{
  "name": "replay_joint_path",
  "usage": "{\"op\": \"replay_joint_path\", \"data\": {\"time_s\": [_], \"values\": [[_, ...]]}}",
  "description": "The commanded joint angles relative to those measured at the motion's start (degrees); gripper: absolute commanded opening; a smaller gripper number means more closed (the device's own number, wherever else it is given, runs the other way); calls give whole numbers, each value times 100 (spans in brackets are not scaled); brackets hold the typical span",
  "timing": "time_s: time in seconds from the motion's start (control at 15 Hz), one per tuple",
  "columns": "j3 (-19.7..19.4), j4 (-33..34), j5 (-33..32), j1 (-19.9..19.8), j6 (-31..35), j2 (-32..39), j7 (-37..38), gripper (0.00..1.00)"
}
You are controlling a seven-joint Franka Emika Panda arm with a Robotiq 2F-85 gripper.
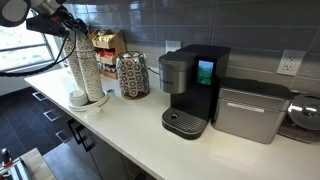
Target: Remove one coffee cup from the stack on the right and place it upright on the counter then put the white lid on top of it.
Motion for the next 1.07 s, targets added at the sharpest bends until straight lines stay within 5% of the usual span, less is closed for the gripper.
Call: {"op": "replay_joint_path", "data": {"time_s": [0.0,0.13,0.27,0.33,0.4,0.47,0.53,0.73,1.0], "values": [[-68,-61,-16,80,45,-84,-68,42],[-71,-62,-14,90,48,-81,-75,41],[-65,-57,-17,86,40,-73,-68,58],[-65,-55,-16,89,40,-70,-68,75],[-68,-54,-15,92,44,-68,-72,73],[-78,-56,-6,109,51,-70,-85,53],[-81,-55,-3,119,53,-71,-90,49],[-85,-55,0,138,58,-74,-96,39],[-83,-54,-1,148,65,-87,-96,39]]}}
